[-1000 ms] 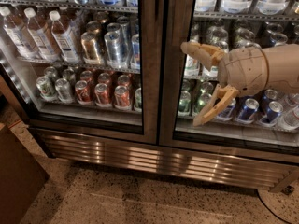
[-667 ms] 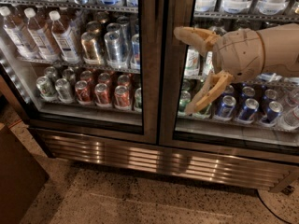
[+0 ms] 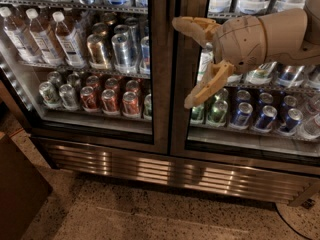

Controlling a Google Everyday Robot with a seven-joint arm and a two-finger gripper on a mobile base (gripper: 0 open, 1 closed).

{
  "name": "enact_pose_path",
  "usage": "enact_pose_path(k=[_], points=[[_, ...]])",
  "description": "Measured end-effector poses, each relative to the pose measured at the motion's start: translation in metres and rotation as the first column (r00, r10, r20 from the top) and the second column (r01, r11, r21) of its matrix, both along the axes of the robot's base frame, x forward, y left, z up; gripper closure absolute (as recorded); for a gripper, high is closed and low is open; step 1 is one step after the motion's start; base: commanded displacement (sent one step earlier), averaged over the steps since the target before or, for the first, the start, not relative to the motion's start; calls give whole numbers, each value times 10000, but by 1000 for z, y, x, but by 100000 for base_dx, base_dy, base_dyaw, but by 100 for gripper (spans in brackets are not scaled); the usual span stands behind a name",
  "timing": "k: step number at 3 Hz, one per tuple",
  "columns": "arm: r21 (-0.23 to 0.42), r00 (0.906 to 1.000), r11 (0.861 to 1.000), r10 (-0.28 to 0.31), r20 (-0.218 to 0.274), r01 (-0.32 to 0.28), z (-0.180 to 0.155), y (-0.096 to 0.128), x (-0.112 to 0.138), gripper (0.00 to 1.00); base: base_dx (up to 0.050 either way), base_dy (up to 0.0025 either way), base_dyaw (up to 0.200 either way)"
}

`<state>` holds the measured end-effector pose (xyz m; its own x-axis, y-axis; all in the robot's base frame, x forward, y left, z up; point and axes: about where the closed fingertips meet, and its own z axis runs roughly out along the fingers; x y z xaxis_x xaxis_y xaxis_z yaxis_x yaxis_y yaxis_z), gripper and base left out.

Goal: Open left fridge door

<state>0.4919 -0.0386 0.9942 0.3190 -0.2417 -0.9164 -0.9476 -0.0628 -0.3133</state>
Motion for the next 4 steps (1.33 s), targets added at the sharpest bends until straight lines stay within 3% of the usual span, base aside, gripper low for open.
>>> enact_pose_path(k=[1,2,4], points=[[932,9954,9950,-283,-913,368,3,-14,40,0,0,0,0],[576,9986,9983,4,-532,27,14,11,34,0,0,0,0],[941,9989,9956,35,-458,9,20,14,37,0,0,0,0]])
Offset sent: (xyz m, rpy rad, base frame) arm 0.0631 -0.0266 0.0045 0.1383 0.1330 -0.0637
